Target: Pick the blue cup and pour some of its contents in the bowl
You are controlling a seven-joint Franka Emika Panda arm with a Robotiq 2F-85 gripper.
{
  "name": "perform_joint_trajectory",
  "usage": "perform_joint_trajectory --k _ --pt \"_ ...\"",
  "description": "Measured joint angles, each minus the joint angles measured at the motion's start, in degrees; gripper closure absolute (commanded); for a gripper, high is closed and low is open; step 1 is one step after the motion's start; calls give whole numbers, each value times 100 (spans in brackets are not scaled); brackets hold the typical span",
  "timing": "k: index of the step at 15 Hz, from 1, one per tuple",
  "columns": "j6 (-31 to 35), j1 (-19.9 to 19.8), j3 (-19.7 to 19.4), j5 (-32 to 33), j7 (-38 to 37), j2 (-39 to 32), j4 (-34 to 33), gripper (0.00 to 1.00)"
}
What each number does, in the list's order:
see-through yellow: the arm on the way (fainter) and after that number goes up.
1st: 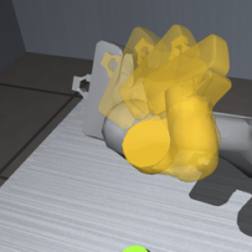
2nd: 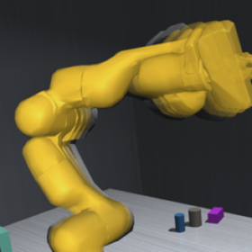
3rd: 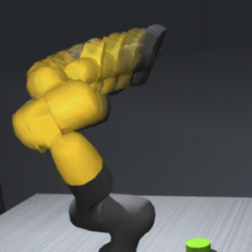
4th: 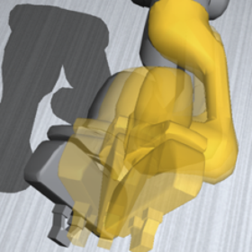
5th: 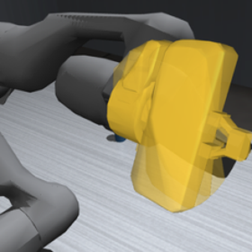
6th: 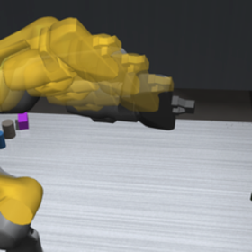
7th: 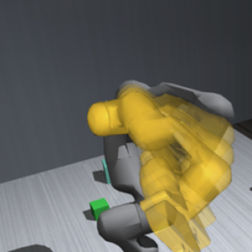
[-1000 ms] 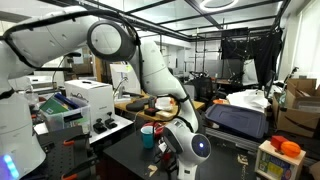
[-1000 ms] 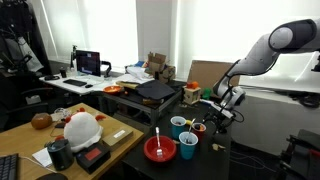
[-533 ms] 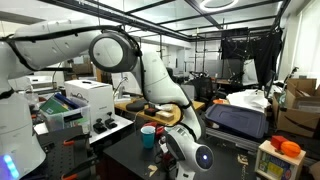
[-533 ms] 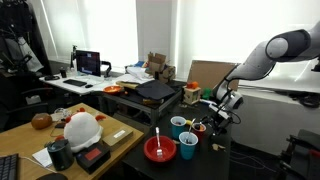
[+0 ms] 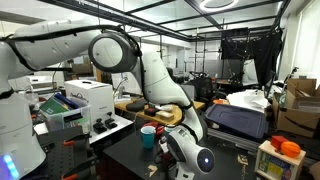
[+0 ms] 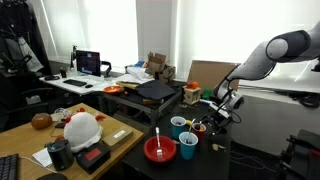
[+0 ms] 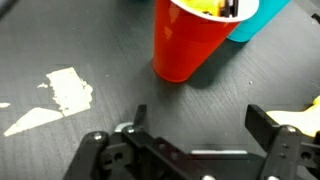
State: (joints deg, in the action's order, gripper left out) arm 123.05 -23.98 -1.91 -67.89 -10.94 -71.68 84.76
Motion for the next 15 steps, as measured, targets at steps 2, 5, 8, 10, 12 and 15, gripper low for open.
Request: perform_joint_trajectory --k 2,5,8,10,12,15 --pt "-114 4 -3 0 0 -1 12 0" --pt "-227 30 -4 0 1 0 29 0" --pt "-300 51 -4 0 17 4 47 0" --pt "-334 52 -4 -2 20 7 62 0" --pt "-394 52 -4 -3 20 7 77 0" --pt "-544 59 -4 -3 20 7 124 0"
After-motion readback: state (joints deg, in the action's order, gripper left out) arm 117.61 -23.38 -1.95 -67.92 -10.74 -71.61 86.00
